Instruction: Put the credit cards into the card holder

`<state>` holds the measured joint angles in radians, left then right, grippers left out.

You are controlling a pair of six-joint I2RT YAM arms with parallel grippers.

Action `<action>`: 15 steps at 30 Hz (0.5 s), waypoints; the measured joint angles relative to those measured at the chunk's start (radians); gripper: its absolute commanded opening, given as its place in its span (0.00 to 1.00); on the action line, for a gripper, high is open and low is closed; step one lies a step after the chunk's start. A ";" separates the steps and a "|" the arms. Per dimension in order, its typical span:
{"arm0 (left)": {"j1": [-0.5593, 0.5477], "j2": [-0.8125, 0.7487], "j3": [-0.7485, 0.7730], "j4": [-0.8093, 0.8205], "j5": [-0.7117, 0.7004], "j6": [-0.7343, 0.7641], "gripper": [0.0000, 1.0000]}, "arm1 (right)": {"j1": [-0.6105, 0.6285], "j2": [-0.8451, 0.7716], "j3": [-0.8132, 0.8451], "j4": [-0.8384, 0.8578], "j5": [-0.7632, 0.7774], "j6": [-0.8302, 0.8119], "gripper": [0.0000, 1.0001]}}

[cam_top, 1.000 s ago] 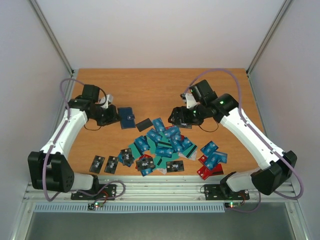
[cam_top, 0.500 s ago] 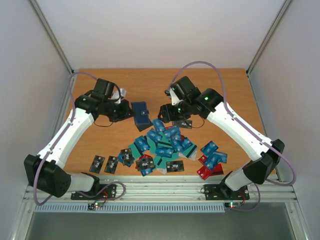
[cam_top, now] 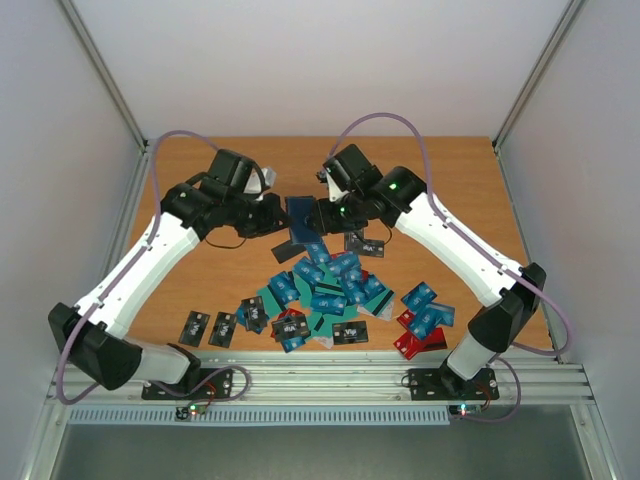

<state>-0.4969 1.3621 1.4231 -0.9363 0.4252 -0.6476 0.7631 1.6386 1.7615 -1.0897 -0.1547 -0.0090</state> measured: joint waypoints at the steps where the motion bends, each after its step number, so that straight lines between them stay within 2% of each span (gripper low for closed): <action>1: -0.009 0.006 0.008 -0.002 -0.006 -0.002 0.00 | 0.000 0.006 0.005 0.000 0.001 0.001 0.49; 15: -0.065 0.065 0.090 -0.027 -0.045 -0.011 0.00 | 0.000 0.040 0.029 -0.007 0.042 0.005 0.39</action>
<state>-0.5621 1.4273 1.5127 -0.9630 0.3798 -0.6582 0.7631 1.6787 1.7905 -1.0969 -0.1123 -0.0040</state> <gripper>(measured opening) 0.048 0.407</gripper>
